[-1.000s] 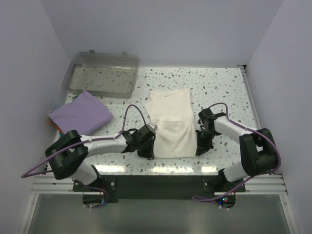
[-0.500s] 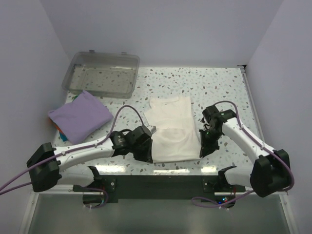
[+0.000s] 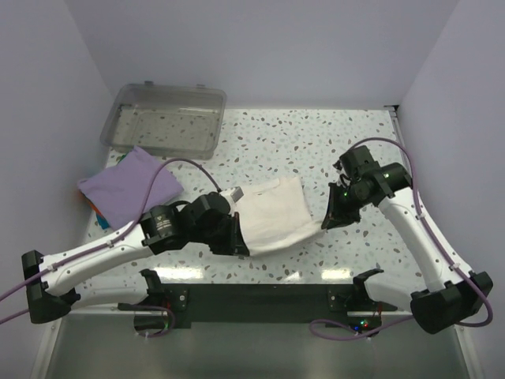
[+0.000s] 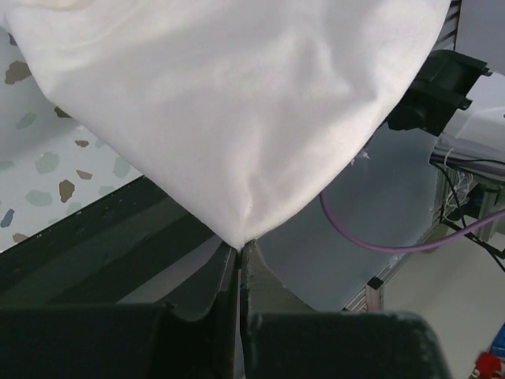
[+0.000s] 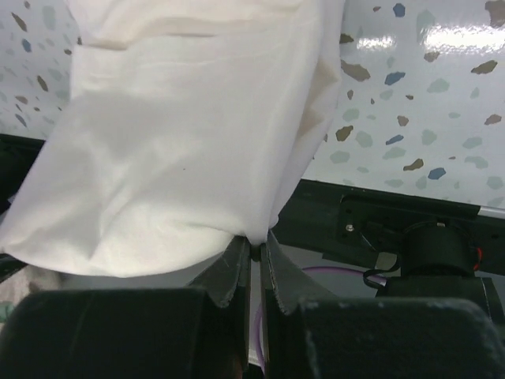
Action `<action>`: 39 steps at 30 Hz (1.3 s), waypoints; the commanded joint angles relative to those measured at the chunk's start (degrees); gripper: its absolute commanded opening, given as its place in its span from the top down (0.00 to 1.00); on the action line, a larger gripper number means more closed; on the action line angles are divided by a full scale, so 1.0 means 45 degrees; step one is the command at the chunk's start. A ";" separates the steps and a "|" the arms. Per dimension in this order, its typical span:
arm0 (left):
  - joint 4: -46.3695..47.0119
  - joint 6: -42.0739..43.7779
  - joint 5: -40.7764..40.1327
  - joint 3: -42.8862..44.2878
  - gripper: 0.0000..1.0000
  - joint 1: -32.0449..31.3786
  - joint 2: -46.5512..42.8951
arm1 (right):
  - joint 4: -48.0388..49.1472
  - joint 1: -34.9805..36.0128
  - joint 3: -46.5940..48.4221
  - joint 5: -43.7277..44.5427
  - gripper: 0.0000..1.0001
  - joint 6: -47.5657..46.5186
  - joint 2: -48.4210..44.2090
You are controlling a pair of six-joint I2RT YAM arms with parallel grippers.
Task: Fold and stack the t-shirts
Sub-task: Fold the tshirt
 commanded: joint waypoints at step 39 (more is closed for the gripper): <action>0.3781 0.5342 0.1309 0.0079 1.00 0.7412 0.4509 | 0.1959 -0.0056 0.8359 0.3025 1.00 -0.0930 0.9883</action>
